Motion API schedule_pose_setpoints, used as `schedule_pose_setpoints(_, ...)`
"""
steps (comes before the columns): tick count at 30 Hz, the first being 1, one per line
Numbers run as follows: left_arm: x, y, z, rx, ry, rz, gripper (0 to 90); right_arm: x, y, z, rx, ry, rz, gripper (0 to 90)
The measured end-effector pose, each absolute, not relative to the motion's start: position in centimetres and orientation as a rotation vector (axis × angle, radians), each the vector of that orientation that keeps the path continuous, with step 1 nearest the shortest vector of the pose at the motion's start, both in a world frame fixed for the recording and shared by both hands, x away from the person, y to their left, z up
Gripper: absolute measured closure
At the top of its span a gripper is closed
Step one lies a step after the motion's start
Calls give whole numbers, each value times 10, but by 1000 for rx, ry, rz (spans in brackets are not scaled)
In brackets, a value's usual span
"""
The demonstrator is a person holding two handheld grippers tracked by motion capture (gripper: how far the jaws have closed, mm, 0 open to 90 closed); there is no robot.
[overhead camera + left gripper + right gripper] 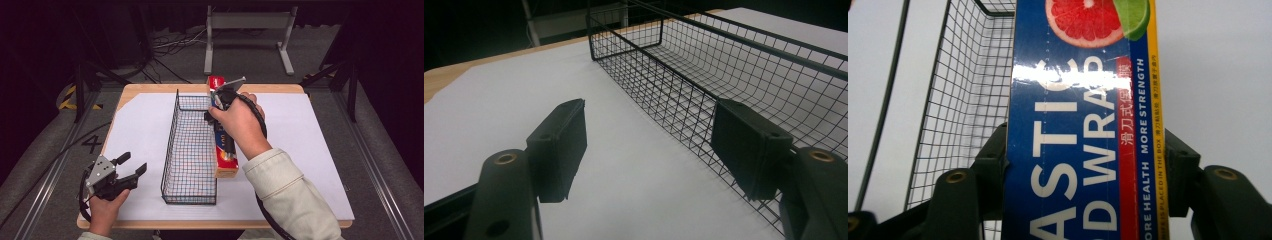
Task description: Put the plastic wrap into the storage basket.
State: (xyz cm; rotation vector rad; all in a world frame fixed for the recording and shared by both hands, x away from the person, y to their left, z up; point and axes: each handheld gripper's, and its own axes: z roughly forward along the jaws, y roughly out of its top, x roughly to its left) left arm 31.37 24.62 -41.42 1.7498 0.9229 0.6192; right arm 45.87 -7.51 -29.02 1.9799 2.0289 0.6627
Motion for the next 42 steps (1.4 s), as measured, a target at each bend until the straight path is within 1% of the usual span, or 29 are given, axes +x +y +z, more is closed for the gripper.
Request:
schedule_pose_setpoints(9, 314, 246, -414, 1751, 920, 620, 309, 460, -59, -300, 2059, 2007, 682, 396)
schedule_pose_setpoints(19, 314, 246, -414, 1749, 921, 619, 309, 459, -43, -311, 2049, 2010, 685, 396)
schedule_pose_setpoints(42, 313, 246, -414, 1749, 921, 624, 309, 457, -29, -345, 2048, 1995, 647, 395)
